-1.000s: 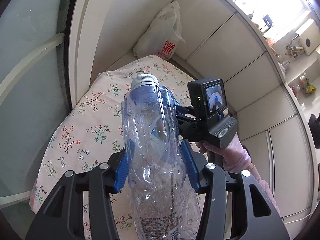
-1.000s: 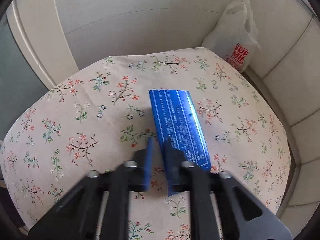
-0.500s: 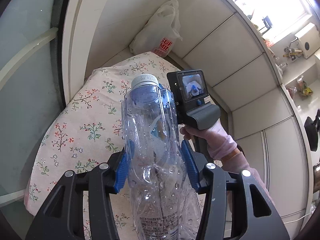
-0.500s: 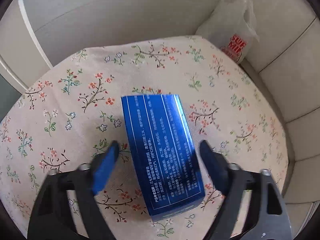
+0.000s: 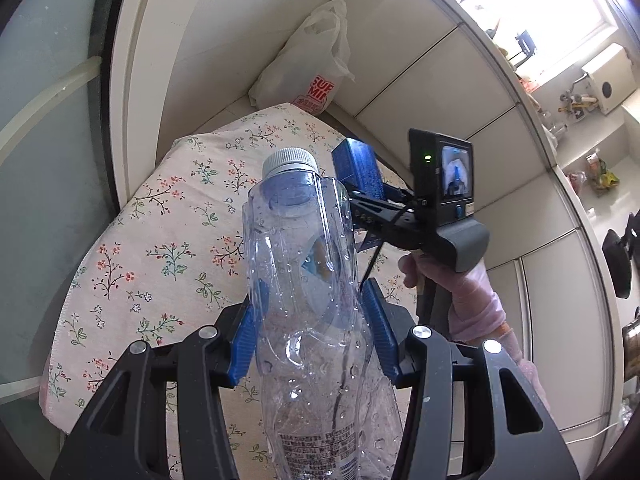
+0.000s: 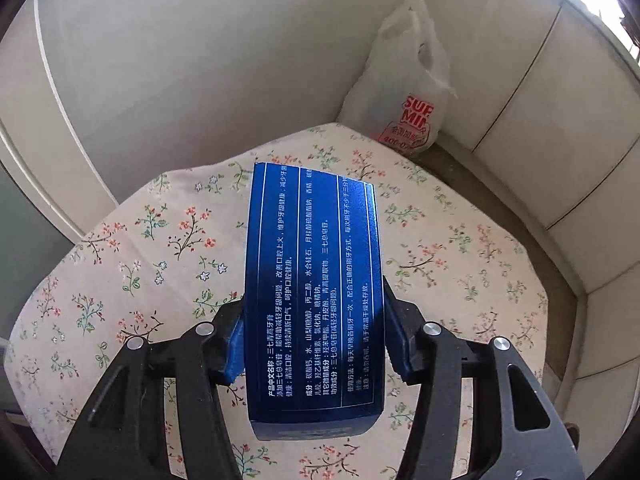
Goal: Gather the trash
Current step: 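Carry the blue box over the brown bin and open the right tool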
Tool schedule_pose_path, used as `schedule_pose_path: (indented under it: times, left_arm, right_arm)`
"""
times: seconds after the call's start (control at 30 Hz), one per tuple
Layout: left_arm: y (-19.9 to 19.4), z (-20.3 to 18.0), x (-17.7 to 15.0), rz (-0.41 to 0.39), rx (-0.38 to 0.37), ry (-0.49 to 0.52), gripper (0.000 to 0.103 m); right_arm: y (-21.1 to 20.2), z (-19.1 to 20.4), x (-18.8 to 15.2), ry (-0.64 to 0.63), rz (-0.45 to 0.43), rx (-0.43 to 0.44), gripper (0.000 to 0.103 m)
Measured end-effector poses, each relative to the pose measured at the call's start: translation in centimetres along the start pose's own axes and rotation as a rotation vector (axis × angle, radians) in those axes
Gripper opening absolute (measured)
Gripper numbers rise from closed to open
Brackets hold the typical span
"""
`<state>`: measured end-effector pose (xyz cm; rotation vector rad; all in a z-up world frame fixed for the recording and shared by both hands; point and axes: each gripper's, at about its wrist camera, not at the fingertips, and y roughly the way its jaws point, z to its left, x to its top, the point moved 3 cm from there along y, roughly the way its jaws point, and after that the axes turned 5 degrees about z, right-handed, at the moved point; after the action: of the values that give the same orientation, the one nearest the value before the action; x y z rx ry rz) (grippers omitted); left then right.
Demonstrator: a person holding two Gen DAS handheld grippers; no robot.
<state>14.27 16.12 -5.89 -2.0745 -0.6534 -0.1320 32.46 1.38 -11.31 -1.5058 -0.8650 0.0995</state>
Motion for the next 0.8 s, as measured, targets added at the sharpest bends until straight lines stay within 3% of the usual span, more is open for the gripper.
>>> schedule_pose_path:
  times: [0.17,0.4,0.63,0.8]
  left_arm:
    - [0.5,-1.1,-0.2,0.004,-0.014,0.009,0.049]
    - [2.4,-3.0,-0.8,0.029,-0.033,0.021,0.049]
    - [4.8,-6.3,-2.0,0.064,-0.054,0.067,0.049]
    - [6.5,-8.8,-3.1,0.071,-0.042,0.125,0.049]
  right_arm:
    - [-5.1,-3.7,-1.3,0.090,-0.077,-0.060,0.052]
    - [-11.8,-10.5,-6.1,0.272,-0.156,-0.210,0.053]
    - [-17.1,-18.7,-15.1,0.549,-0.218,-0.450,0.053]
    - [-17.3,-24.0,-21.6,0.778,-0.190,-0.620,0.053]
